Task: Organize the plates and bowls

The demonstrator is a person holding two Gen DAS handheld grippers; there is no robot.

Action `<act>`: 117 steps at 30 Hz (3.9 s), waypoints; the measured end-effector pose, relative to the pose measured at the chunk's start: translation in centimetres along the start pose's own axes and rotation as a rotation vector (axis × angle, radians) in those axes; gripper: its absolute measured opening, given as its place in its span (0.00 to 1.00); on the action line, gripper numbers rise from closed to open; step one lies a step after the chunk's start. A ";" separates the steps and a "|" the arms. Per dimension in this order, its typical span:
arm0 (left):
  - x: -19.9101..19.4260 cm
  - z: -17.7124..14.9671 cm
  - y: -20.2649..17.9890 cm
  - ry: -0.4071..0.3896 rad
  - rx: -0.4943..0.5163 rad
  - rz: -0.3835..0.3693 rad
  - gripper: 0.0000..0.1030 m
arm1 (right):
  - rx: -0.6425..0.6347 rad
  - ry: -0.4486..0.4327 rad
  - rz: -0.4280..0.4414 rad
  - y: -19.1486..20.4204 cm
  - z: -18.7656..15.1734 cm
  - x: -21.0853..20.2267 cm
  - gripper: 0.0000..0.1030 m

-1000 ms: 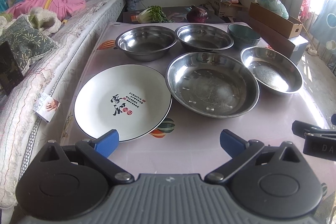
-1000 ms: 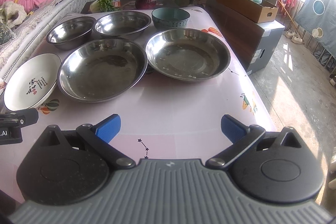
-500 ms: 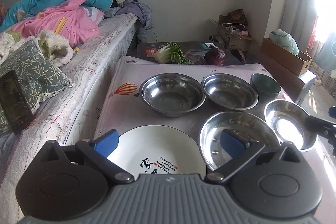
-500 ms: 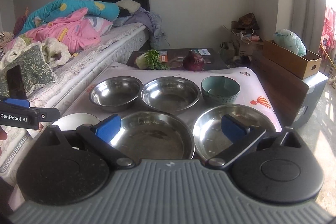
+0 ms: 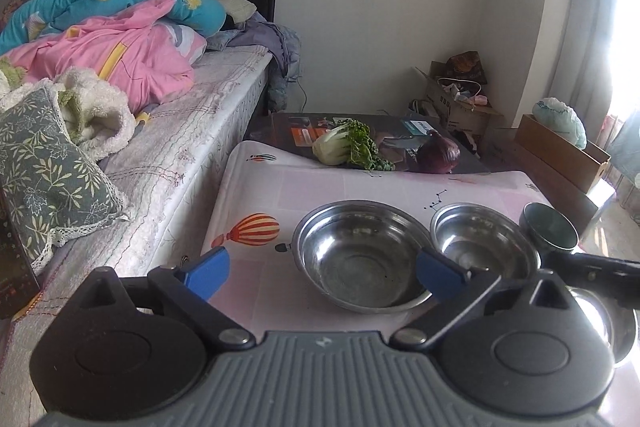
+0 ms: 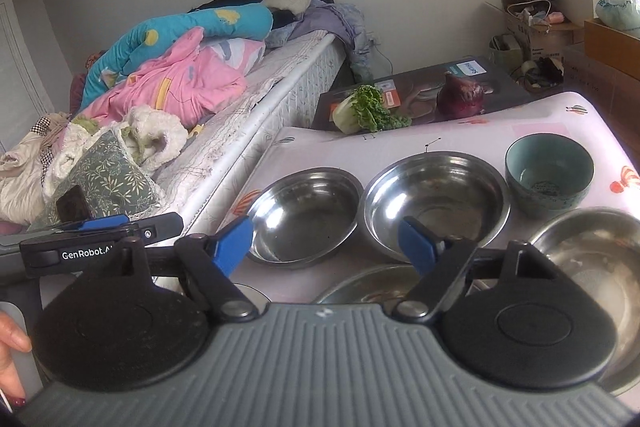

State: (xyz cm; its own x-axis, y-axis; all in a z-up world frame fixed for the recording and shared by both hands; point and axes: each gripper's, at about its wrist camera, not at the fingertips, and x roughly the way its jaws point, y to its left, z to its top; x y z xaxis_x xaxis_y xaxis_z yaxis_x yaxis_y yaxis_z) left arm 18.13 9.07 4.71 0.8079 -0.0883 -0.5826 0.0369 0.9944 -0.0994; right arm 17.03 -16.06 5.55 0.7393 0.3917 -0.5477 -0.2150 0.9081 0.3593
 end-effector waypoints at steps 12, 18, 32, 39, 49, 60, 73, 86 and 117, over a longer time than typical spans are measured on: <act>9.6 2.1 0.8 0.126 0.036 0.093 0.76 | 0.126 0.157 -0.014 -0.4 -0.3 11.8 0.31; 13.5 2.2 0.4 0.237 0.061 0.130 0.59 | 0.148 0.200 -0.039 -0.5 -0.5 14.2 0.25; 16.1 1.0 -0.1 0.319 0.056 0.186 0.15 | 0.131 0.242 -0.050 -0.9 -0.4 15.7 0.17; 15.2 0.8 1.0 0.332 0.027 0.205 0.15 | 0.103 0.269 -0.014 -0.2 -0.3 15.9 0.16; 13.7 0.5 3.1 0.343 0.008 0.233 0.15 | 0.041 0.265 -0.011 1.3 -0.2 15.7 0.18; 14.7 1.6 3.4 0.333 0.020 0.245 0.25 | 0.036 0.239 -0.037 0.9 1.1 17.2 0.16; 16.2 1.3 3.7 0.370 0.016 0.241 0.20 | 0.020 0.240 -0.022 1.1 1.3 18.4 0.07; 16.4 1.4 4.1 0.401 -0.017 0.245 0.21 | 0.009 0.237 -0.028 1.6 1.6 18.4 0.08; 11.4 3.8 0.2 0.285 0.016 0.170 0.12 | -0.032 0.121 0.014 2.4 3.7 12.4 0.07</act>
State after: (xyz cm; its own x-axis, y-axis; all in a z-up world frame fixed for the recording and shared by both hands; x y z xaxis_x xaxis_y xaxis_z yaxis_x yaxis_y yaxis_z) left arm 29.61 8.46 1.13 0.6065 0.0684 -0.7921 -0.0734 0.9969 0.0299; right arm 28.06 -9.59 2.39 0.6538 0.4180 -0.6308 -0.2466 0.9058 0.3446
